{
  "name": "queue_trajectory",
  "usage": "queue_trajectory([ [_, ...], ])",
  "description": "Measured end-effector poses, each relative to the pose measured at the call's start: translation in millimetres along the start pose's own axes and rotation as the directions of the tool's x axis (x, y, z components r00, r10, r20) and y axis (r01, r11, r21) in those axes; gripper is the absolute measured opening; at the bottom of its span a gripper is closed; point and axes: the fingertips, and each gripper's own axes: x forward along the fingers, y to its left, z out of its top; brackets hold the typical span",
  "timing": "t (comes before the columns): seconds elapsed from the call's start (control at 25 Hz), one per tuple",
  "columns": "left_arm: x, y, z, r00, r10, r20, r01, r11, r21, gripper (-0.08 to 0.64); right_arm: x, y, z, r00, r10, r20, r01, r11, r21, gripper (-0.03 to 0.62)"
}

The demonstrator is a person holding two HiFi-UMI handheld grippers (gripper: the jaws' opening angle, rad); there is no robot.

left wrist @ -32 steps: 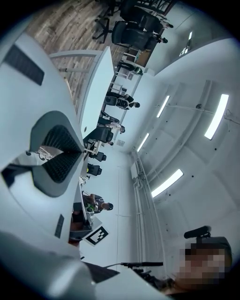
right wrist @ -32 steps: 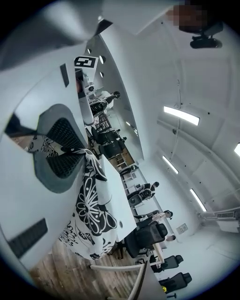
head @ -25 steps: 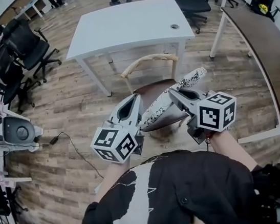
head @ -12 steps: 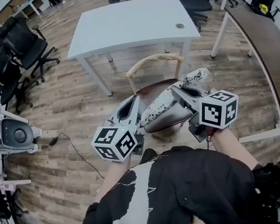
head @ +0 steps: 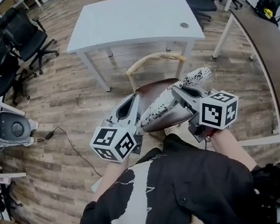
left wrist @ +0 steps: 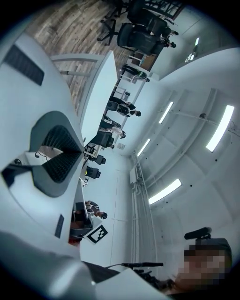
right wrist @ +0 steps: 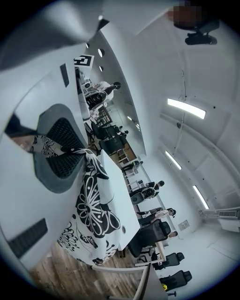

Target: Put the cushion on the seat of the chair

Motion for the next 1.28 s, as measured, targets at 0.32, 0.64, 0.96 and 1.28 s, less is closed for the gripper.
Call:
queue_trajectory([
  [0.32, 19.8, 24.3, 8.4, 0.998, 0.056, 0.012, -0.056, 0.998, -0.001, 0.005, 32.4, -20.5, 15.8, 0.997, 0.066, -0.036, -0.066, 0.998, 0.012, 0.029],
  [0.64, 58.8, 45.5, 3.3, 0.993, 0.114, -0.007, -0.114, 0.992, -0.043, 0.005, 67.6, -48.6, 26.8, 0.985, 0.122, -0.121, -0.121, 0.993, 0.013, 0.029],
  [0.96, 78.8, 77.2, -7.2, 0.975, 0.222, -0.023, -0.223, 0.971, -0.088, 0.005, 113.0, -69.5, 28.9, 0.957, 0.196, -0.214, -0.195, 0.980, 0.028, 0.029],
  [1.28, 70.3, 103.1, -17.2, 0.931, 0.365, -0.020, -0.364, 0.922, -0.131, 0.005, 157.4, -68.6, 6.8, 0.893, 0.303, -0.334, -0.299, 0.952, 0.063, 0.029],
])
